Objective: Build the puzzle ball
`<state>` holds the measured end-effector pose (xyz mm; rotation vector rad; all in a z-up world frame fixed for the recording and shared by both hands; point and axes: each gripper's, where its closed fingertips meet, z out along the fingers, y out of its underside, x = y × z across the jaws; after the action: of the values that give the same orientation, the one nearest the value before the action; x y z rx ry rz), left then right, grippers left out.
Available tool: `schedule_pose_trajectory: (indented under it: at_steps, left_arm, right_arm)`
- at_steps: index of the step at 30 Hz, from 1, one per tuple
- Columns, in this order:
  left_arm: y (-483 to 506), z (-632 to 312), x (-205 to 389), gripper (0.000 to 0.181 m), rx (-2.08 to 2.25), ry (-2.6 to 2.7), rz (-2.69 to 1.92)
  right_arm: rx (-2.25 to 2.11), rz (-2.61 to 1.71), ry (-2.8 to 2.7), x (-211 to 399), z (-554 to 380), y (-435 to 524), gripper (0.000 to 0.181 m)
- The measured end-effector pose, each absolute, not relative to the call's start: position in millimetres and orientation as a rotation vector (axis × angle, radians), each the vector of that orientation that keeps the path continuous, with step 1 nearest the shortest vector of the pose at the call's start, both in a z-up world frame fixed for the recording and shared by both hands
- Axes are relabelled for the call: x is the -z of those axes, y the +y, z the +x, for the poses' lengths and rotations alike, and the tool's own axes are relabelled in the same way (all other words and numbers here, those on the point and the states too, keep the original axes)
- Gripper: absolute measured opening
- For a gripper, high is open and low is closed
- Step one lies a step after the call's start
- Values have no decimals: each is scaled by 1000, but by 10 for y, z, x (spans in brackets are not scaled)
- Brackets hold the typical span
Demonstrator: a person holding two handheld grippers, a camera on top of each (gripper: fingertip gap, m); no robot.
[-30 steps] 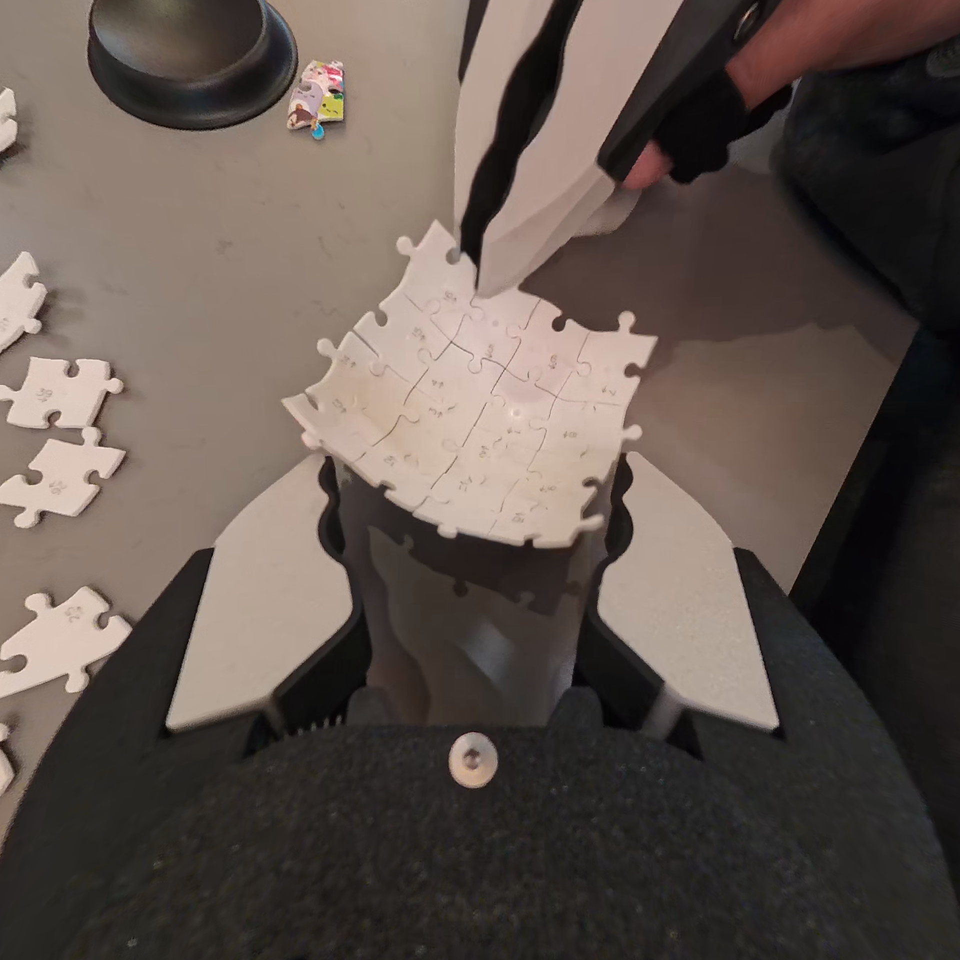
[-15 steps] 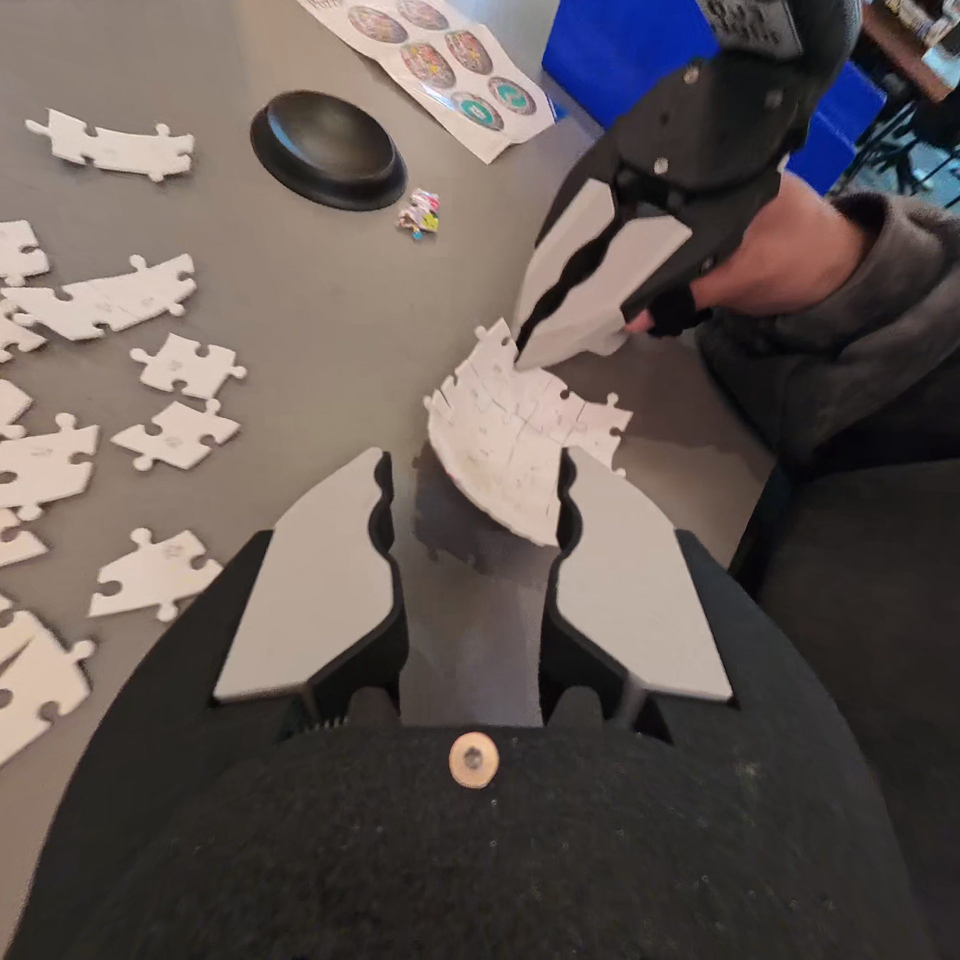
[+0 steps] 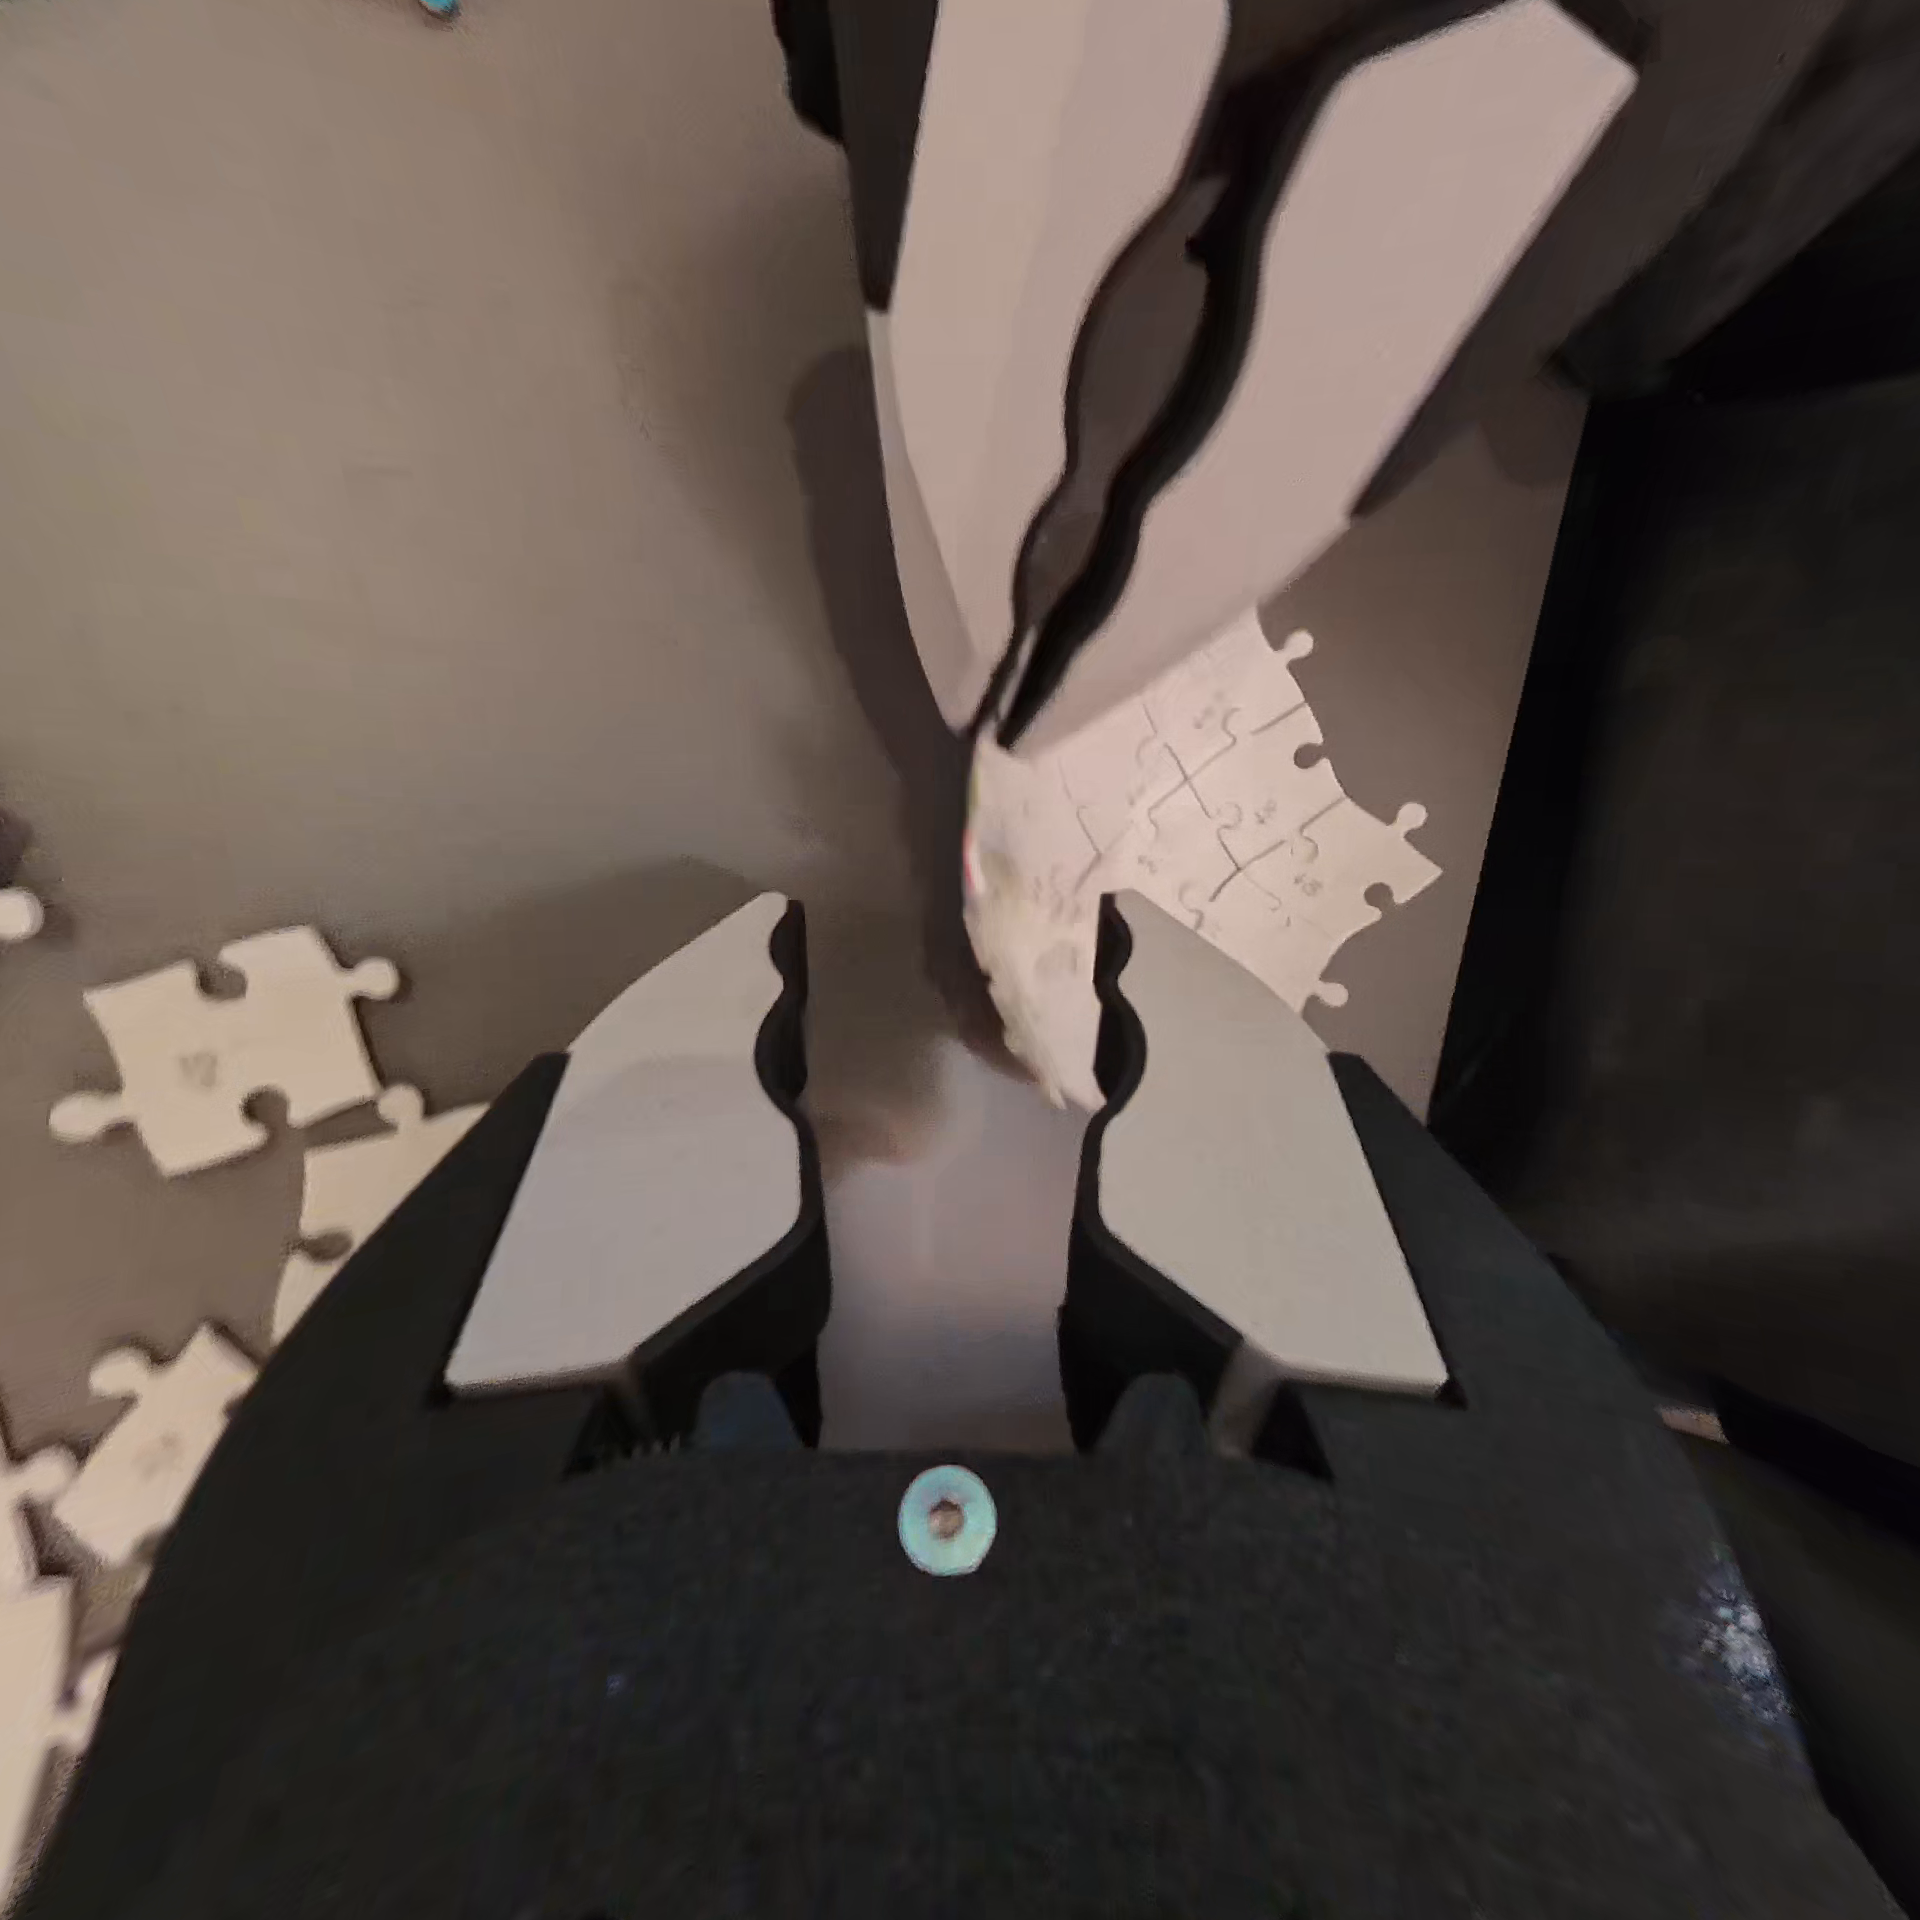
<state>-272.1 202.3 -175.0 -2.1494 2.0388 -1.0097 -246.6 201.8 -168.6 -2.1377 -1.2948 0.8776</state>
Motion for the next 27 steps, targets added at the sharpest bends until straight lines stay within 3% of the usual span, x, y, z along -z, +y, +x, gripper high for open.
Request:
schedule_pose_trajectory:
  at_steps: [1, 5, 12, 16, 22, 27]
  left_arm:
    - [2034, -2679, 1784, 51, 1027, 2030, -2156]
    - [2035, -2641, 1834, 35, 1100, 1997, -2177]
    - [2010, -2747, 1825, 34, 1163, 1903, -2224]
    - [2004, -2714, 1816, 6, 1205, 1879, -2204]
    - [2003, -2657, 1758, 2, 1272, 1833, -2215]
    - [2018, -2651, 1766, 2, 1304, 1789, -2255]
  right_arm:
    - [-877, -2117, -1312, 1665, -2499, 2038, 4]
    - [-890, -2100, -1291, 1619, -2567, 2105, 4]
    - [-867, -2136, -1269, 1699, -2499, 2121, 4]
    - [-891, -2147, -1240, 1699, -2481, 2109, 4]
    - [-911, -2118, -1212, 1576, -2357, 2068, 13]
    - [-682, -2111, -1079, 1202, -1573, 2333, 18]
